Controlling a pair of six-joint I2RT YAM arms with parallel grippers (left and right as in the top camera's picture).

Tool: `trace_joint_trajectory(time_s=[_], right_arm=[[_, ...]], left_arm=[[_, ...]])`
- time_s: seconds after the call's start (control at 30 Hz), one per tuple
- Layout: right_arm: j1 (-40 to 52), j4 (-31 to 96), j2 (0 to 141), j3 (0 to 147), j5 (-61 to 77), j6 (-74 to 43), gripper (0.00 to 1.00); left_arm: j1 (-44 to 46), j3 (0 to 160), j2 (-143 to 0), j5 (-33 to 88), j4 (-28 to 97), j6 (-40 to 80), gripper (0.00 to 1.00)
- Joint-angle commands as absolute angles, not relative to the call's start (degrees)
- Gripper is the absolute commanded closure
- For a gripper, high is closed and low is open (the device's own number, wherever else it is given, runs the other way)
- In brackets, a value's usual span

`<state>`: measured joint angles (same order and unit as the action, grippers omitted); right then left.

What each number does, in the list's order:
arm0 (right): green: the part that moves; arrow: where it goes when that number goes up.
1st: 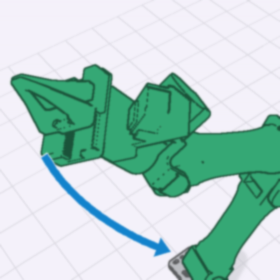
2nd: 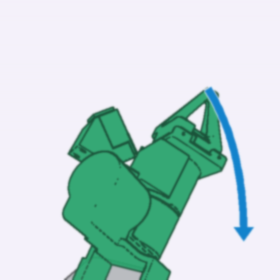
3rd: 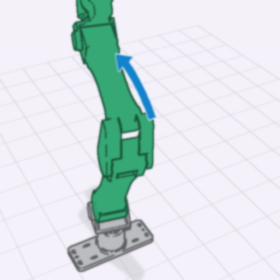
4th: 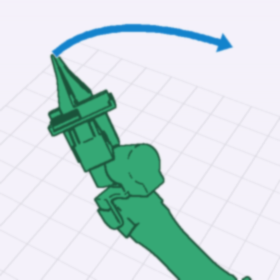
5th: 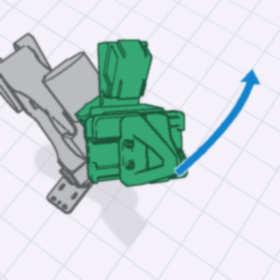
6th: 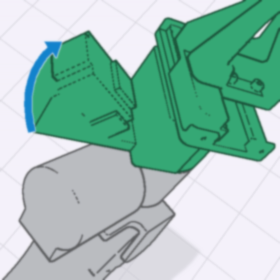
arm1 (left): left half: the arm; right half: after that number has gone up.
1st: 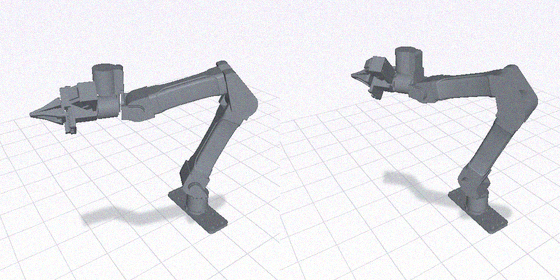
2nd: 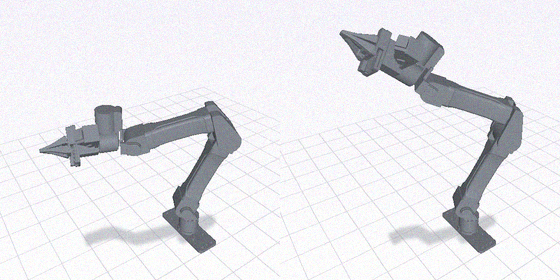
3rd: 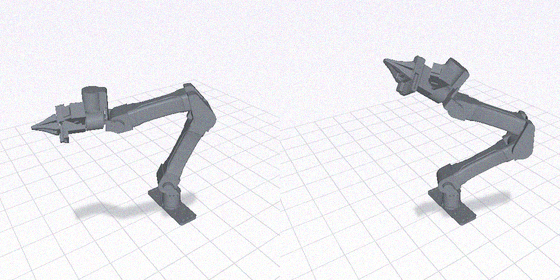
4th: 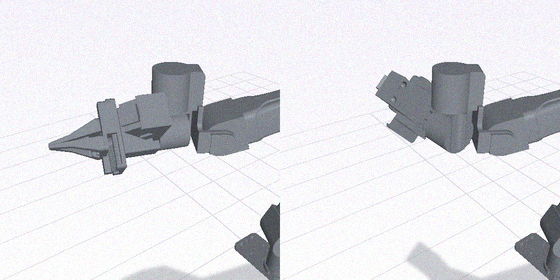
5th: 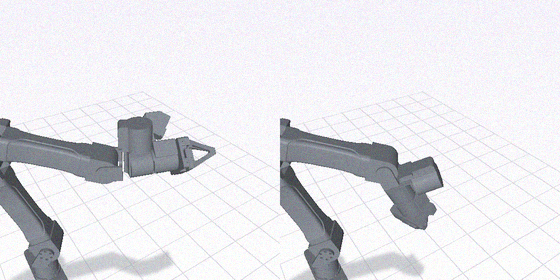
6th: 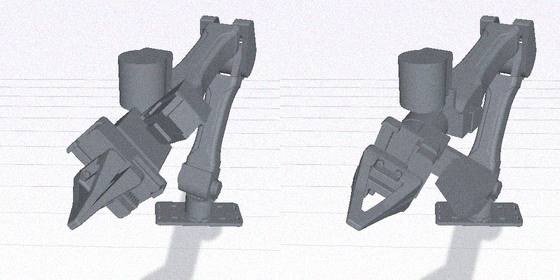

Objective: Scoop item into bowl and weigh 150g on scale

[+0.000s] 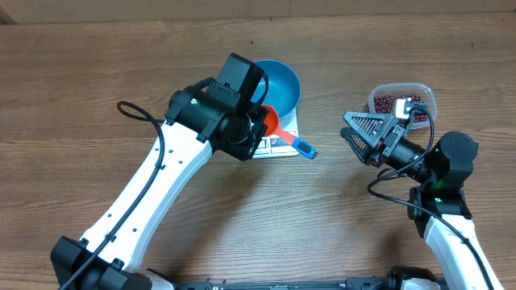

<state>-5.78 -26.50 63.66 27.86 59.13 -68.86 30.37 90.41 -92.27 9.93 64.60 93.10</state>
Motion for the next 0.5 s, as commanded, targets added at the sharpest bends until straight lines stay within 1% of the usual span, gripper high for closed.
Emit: trace_joint_trajectory(time_s=[0.0, 0.2, 0.47], right_arm=[[-5.3, -26.4, 63.7, 29.1, 59.4, -70.9, 0.0], [-4.5, -26.5, 63.7, 29.1, 59.2, -72.0, 0.0], [-1.8, -26.5, 63.7, 29.1, 56.5, -72.0, 0.0]], left_arm=[[31.9, 90.8, -91.5, 10.8, 64.2, 96.6, 0.96], [34.0, 90.8, -91.5, 10.6, 63.3, 99.8, 0.96], [34.7, 90.8, -91.5, 10.5, 62.0, 110.5, 0.96]])
